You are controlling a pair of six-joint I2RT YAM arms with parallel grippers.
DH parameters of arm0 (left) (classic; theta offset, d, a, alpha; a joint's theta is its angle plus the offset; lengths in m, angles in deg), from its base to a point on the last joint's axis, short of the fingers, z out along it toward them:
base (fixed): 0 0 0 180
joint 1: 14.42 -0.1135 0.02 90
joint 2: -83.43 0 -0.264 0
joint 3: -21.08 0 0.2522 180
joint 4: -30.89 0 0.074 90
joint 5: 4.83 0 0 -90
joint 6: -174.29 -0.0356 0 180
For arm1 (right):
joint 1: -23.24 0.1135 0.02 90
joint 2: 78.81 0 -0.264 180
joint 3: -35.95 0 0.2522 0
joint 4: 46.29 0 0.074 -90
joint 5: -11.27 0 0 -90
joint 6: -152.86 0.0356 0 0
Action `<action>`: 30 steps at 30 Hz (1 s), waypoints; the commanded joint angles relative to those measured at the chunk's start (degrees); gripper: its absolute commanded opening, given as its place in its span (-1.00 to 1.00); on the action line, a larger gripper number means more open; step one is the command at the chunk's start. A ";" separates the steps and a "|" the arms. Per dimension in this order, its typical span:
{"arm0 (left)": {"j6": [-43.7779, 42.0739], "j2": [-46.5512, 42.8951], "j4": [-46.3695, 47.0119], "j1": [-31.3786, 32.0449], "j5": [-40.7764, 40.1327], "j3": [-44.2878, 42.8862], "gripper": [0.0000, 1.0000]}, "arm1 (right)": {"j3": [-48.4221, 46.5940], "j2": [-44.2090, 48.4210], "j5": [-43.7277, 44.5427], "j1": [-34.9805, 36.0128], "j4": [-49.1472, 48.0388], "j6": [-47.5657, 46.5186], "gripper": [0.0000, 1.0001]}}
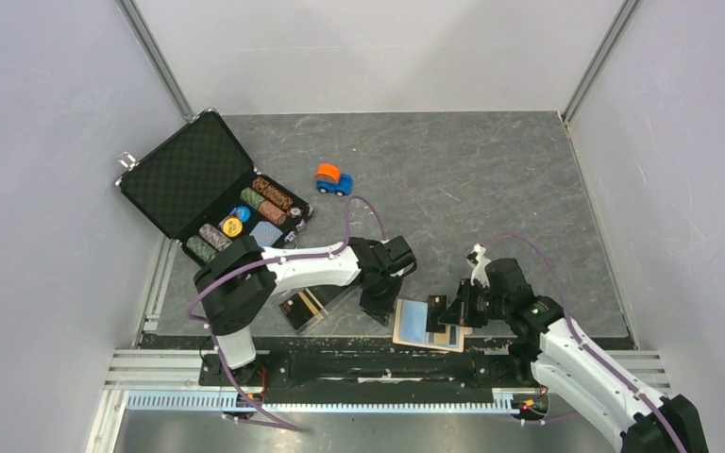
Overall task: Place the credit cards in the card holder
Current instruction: Insert the credit card into the card holder.
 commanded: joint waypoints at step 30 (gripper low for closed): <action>5.88 2.48 5.80 3.22 -1.35 3.93 -0.96 | 0.17 1.61 -3.38 -0.06 3.51 7.56 -1.00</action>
